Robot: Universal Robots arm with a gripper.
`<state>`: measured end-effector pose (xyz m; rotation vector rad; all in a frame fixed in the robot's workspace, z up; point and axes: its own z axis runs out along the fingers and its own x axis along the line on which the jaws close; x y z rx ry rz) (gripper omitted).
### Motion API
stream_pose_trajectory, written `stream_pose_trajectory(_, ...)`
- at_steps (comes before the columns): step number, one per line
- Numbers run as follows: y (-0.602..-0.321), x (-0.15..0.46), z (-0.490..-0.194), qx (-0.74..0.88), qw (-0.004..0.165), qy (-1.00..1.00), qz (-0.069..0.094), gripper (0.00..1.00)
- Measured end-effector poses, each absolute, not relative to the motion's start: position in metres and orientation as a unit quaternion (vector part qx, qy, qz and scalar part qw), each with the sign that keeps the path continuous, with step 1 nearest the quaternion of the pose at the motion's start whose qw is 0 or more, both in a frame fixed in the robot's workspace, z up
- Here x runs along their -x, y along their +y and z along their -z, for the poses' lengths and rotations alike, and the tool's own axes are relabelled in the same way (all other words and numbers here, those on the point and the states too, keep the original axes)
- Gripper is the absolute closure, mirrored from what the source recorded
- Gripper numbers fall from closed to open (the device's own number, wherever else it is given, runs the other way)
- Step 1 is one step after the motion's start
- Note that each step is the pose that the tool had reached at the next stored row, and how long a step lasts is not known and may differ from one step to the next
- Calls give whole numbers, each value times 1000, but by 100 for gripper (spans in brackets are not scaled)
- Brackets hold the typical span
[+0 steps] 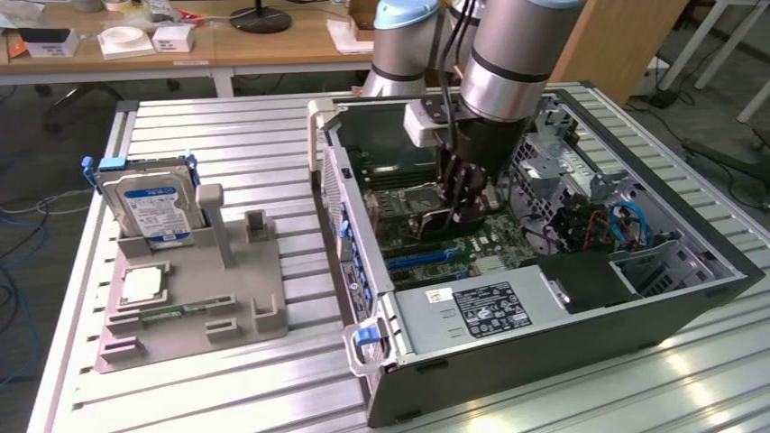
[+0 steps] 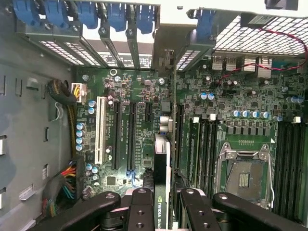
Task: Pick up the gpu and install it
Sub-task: 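Insert the gpu into the slot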
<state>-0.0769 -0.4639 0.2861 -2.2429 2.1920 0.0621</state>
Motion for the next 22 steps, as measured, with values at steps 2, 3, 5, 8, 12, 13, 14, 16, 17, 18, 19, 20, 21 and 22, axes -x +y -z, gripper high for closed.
stream_pose_trajectory(2, -464, 77, -284, 715, 2, 699, -20, 74)
stream_pose_trajectory(3, -464, 77, -283, 715, 2, 699, -20, 74)
stream_pose_trajectory(5, -464, 77, -281, 715, 2, 699, -20, 74)
stream_pose_trajectory(8, -464, 78, -277, 715, 2, 699, -20, 74)
stream_pose_trajectory(12, -464, 78, -272, 715, 2, 699, -20, 74)
stream_pose_trajectory(13, -464, 78, -270, 715, 2, 699, -20, 74)
stream_pose_trajectory(14, -464, 78, -269, 715, 2, 699, -20, 74)
stream_pose_trajectory(16, -464, 78, -267, 715, 2, 699, -20, 74)
stream_pose_trajectory(17, -464, 78, -265, 715, 2, 699, -20, 74)
stream_pose_trajectory(18, -464, 78, -264, 715, 2, 699, -20, 74)
stream_pose_trajectory(19, -464, 78, -263, 715, 2, 699, -20, 74)
stream_pose_trajectory(20, -464, 78, -262, 715, 2, 699, -20, 74)
stream_pose_trajectory(21, -464, 78, -262, 715, 2, 699, -20, 74)
stream_pose_trajectory(22, -464, 78, -262, 715, 2, 699, -20, 74)
